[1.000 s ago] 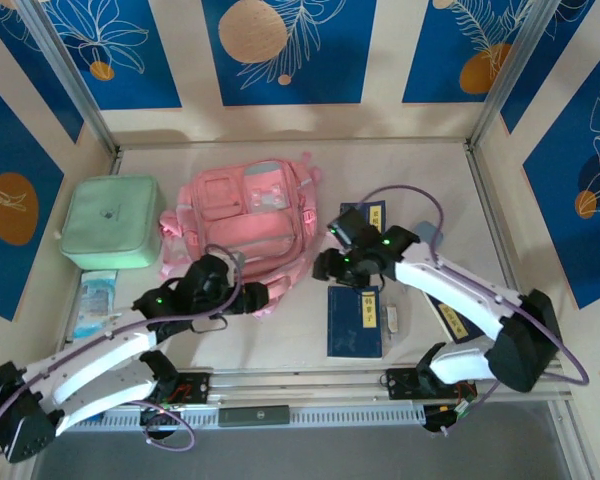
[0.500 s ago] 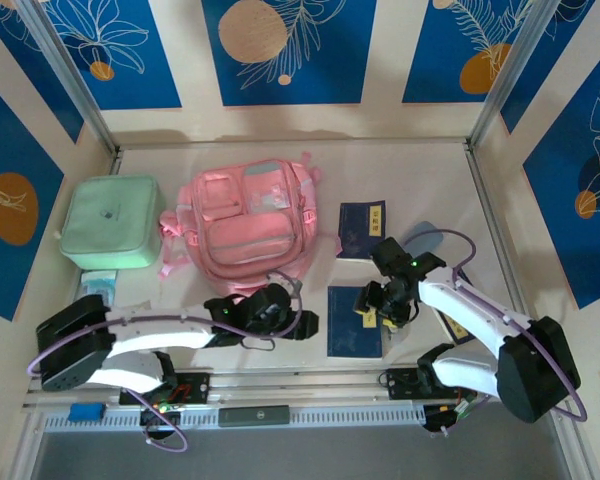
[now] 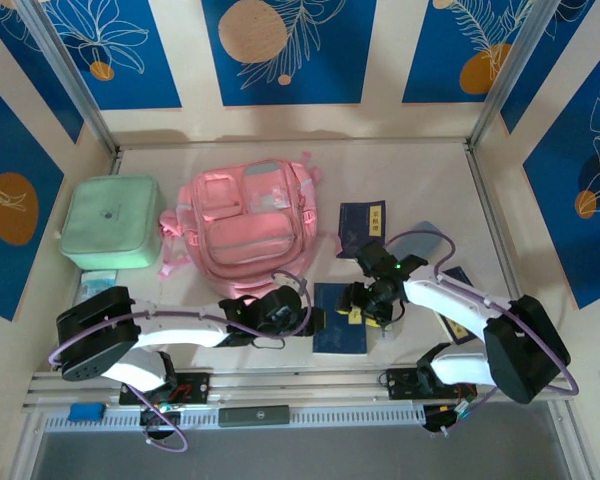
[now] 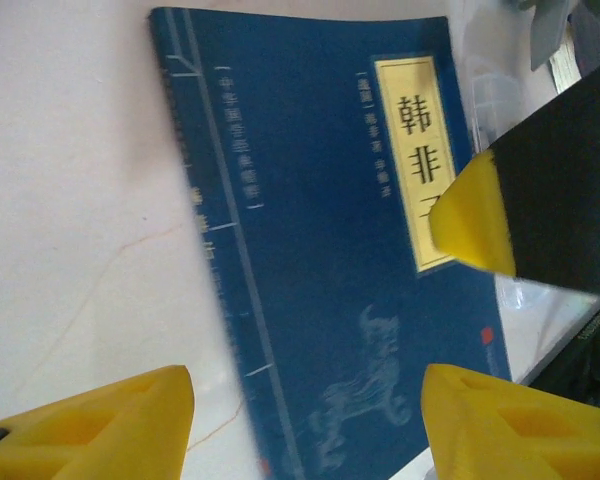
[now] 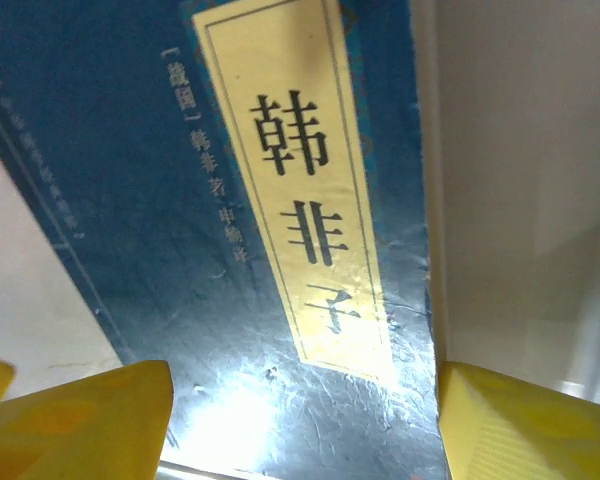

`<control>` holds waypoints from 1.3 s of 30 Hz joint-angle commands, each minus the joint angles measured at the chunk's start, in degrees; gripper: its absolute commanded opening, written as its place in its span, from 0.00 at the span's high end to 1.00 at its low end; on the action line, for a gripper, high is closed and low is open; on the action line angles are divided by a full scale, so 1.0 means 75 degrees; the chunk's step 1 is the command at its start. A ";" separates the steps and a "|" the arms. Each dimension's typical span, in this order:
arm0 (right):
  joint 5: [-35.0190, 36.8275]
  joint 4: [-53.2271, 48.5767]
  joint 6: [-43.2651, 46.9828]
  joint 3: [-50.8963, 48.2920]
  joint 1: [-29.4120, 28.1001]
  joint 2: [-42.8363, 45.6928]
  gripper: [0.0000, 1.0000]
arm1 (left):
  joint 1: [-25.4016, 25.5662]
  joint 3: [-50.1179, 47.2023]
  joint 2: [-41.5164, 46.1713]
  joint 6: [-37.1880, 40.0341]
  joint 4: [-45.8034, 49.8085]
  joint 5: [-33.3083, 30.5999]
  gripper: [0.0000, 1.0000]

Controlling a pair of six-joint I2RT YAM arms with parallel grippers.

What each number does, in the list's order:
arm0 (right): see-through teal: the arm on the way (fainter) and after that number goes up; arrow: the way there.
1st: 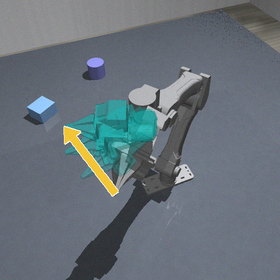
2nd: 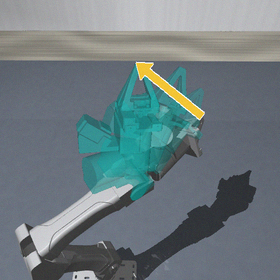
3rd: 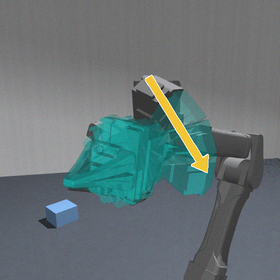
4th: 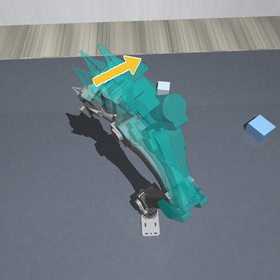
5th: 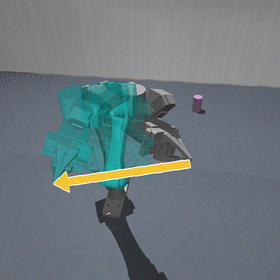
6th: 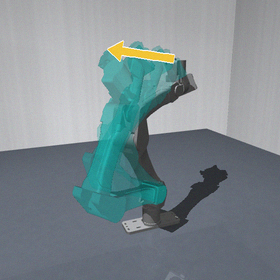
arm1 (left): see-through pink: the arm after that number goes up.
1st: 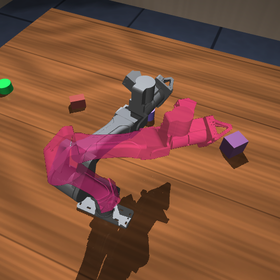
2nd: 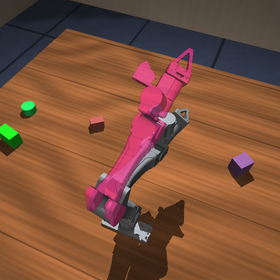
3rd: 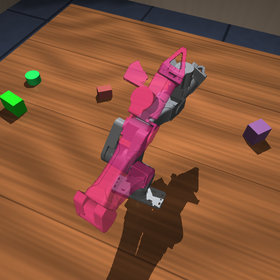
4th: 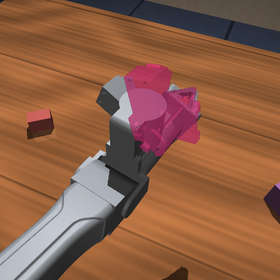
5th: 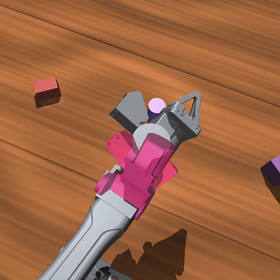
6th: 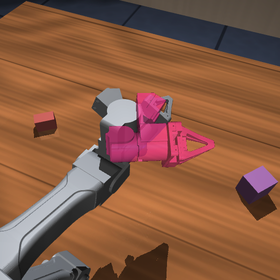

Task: Pack the student bag

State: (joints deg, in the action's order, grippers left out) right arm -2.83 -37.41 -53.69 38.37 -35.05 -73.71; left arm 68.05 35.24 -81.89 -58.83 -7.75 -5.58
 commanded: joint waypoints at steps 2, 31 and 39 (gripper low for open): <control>-0.0507 0.0423 -0.0213 0.0256 0.0061 -0.0471 0.30 | -0.0102 -0.0107 0.0177 -0.0122 0.0373 -0.0280 0.38; -0.1406 0.0976 0.0580 -0.0523 0.0096 0.0652 0.29 | -0.0207 0.0340 -0.1572 -0.0262 0.0154 -0.0240 0.66; -0.1663 0.0890 0.0908 -0.0542 0.0095 0.1153 0.30 | -0.0211 0.0334 -0.1683 -0.0284 0.0202 -0.0234 0.68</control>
State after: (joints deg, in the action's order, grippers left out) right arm -11.03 -31.31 -48.75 34.24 -34.00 -66.59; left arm 66.76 37.30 -91.11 -60.18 -6.61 -7.01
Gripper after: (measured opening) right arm 0.701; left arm 0.322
